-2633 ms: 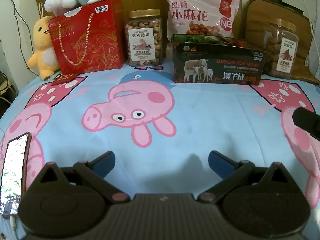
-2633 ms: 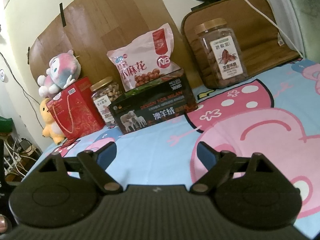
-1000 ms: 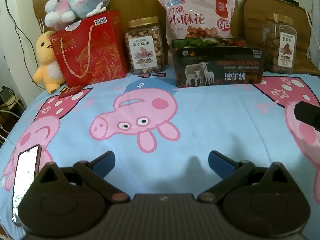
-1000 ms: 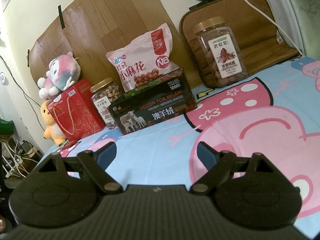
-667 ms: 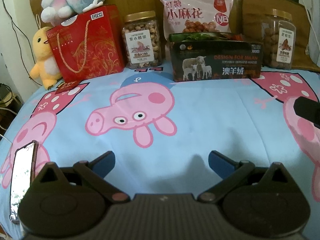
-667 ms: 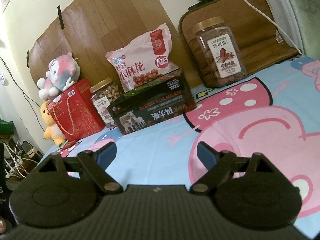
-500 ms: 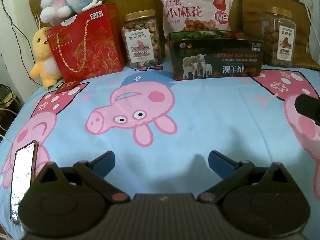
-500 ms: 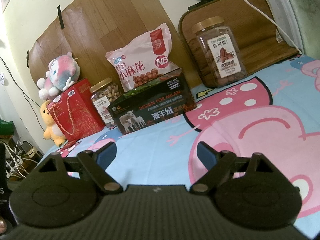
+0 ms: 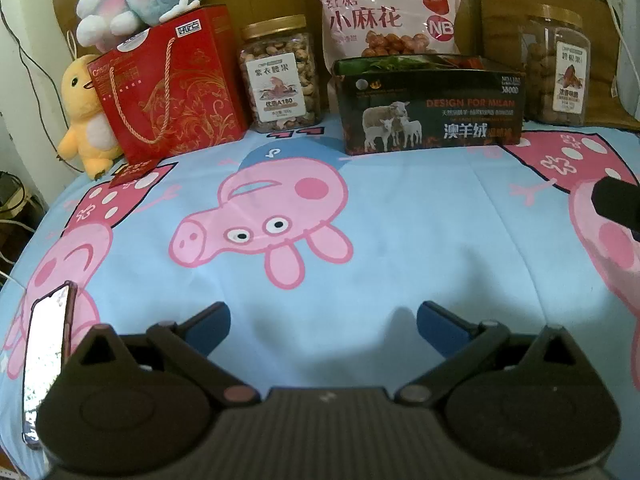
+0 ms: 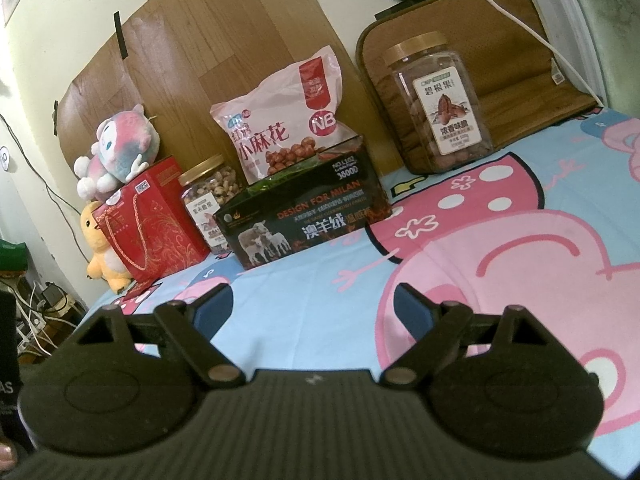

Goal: Organize snacks

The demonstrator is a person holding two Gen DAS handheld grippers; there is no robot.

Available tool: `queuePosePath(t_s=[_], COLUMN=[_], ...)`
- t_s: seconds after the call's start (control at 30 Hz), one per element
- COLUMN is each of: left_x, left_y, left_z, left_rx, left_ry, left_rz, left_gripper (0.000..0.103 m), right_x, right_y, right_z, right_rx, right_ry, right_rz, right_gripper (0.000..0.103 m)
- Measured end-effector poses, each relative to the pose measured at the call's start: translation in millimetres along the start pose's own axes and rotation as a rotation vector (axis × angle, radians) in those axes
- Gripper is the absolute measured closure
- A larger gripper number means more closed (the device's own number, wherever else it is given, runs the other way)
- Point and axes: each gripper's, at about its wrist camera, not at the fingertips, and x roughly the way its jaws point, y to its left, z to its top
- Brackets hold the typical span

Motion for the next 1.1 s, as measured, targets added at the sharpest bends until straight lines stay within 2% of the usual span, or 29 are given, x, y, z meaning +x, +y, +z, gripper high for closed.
queuePosePath(t_s=[1.1], left_x=[3.9], left_y=[-7.0], left_z=[-2.7], left_rx=[0.033], left_ry=[0.019], left_rz=[0.004], left_gripper=[0.0], right_x=[1.4], right_y=[-4.9], right_z=[0.0], right_rx=[0.012], right_ry=[0.003], right_rz=[-0.001], right_gripper=[0.014])
